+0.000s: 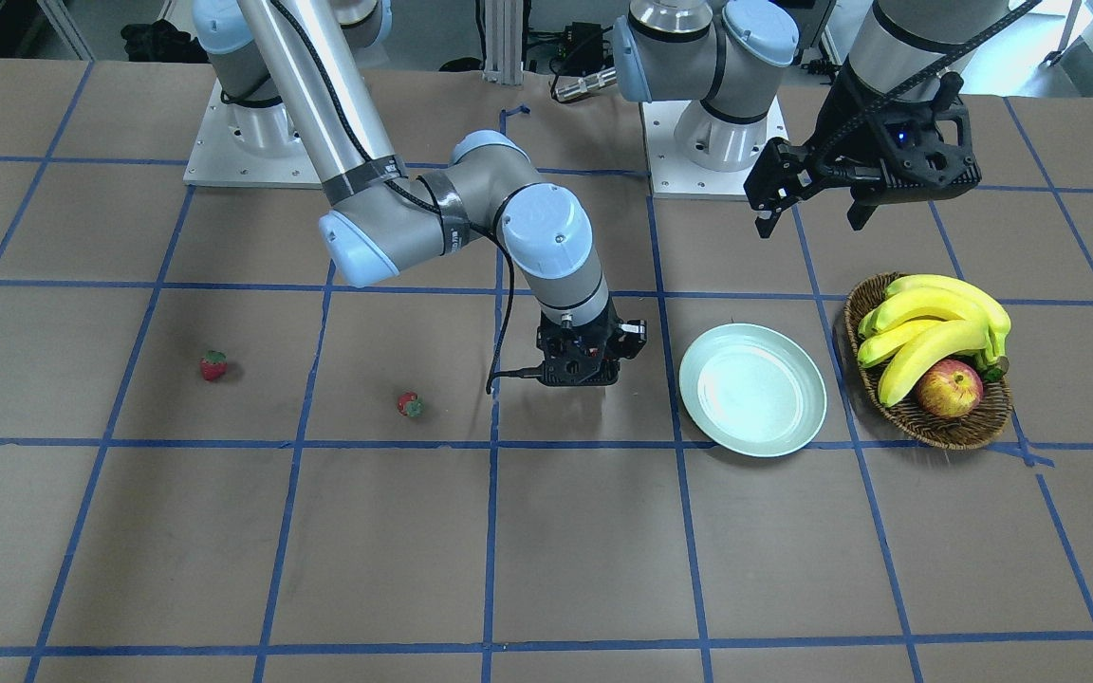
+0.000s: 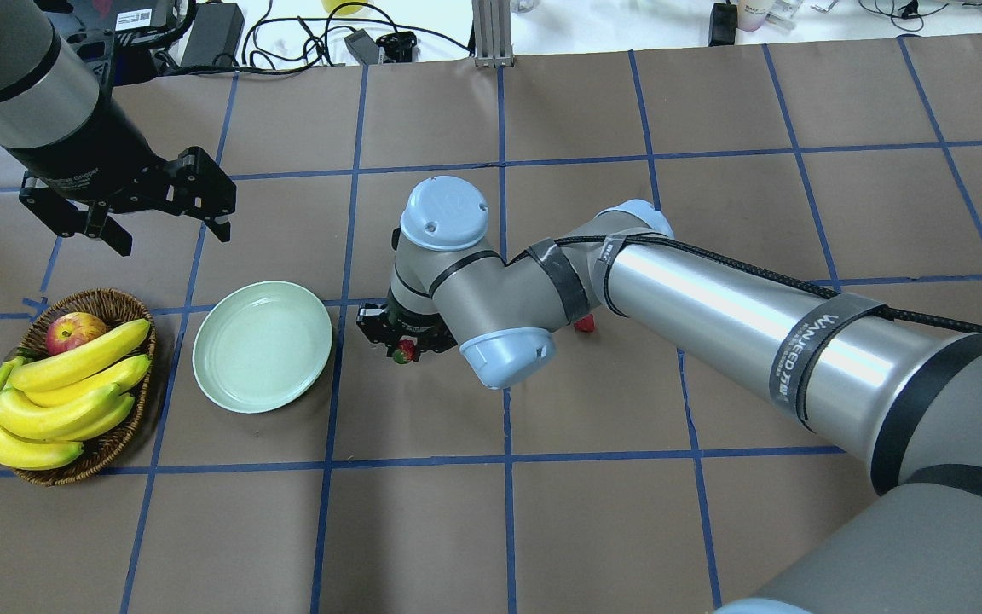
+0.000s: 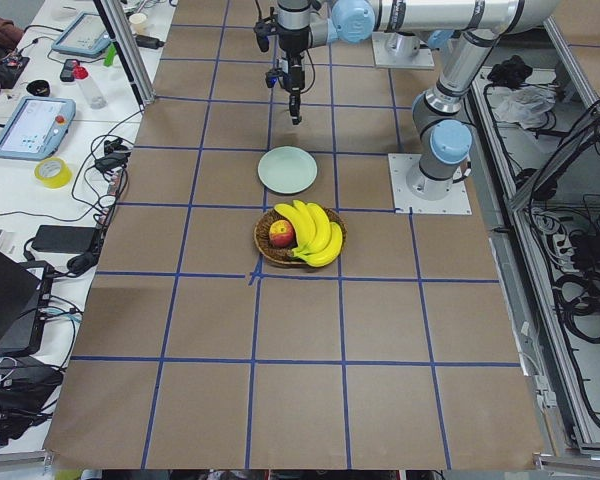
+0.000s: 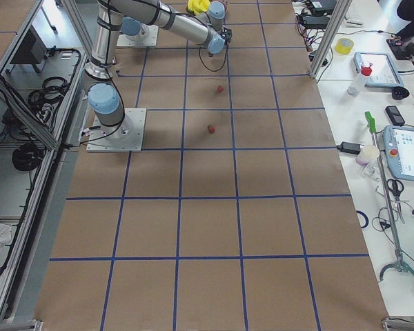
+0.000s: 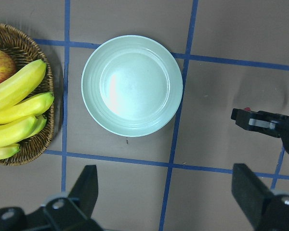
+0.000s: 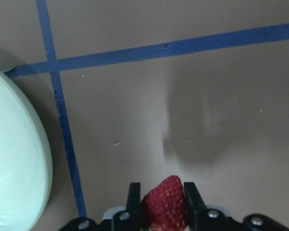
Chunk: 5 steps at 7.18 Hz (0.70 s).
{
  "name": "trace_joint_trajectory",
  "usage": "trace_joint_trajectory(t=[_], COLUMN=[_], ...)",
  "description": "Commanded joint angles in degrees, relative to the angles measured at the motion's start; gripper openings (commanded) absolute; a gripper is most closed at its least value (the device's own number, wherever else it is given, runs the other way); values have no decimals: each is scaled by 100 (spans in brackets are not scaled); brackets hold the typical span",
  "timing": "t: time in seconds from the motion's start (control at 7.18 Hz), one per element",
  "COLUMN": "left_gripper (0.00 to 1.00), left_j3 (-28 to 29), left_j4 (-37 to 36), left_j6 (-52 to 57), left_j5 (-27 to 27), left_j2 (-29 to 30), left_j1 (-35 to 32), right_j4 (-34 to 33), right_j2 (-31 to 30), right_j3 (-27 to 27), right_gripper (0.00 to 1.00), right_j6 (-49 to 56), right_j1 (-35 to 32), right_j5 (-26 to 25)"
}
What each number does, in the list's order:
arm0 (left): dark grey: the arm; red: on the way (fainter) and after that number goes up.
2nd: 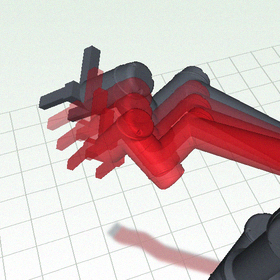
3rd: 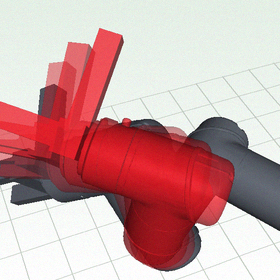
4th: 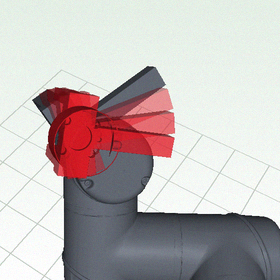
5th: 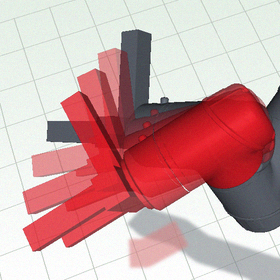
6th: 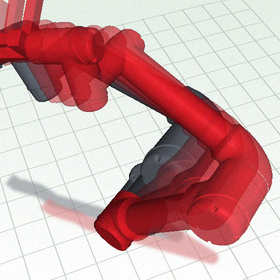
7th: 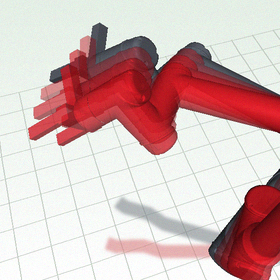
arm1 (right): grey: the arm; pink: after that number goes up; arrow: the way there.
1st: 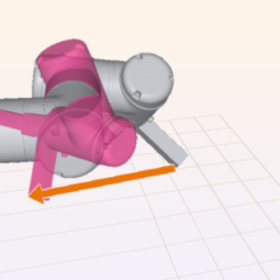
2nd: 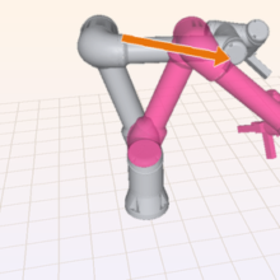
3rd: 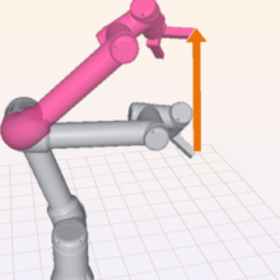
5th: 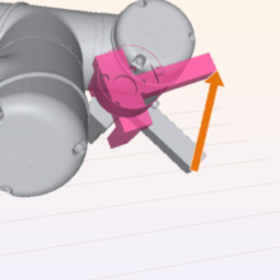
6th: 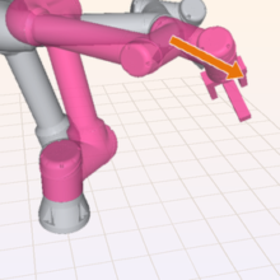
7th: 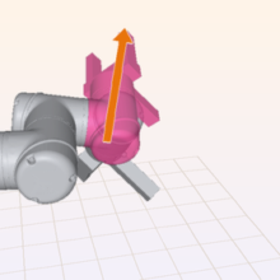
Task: Collect all strawberries into plate
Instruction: 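Carry the strawberry toward the plate and set it beside the plate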
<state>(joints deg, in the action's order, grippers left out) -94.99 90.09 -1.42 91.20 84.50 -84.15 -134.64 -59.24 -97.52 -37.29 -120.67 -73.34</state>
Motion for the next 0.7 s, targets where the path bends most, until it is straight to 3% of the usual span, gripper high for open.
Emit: trace_joint_trajectory(t=[0.0,0.14,0.56], left_gripper=[100,100,100], left_j3=[-2,-2,6], left_j4=[-1,-1,78], left_j6=[1,27,-25], left_j5=[3,3,21], left_j2=[-4,-4,40], left_j1=[-5,12,12], right_j4=[104,470,1253], right_j2=[-78,-297,-895], right_j3=[14,57,5], right_gripper=[100,100,100], right_j6=[-163,-51,879], right_j1=[-53,-36,787], right_j5=[-40,-101,-1057])
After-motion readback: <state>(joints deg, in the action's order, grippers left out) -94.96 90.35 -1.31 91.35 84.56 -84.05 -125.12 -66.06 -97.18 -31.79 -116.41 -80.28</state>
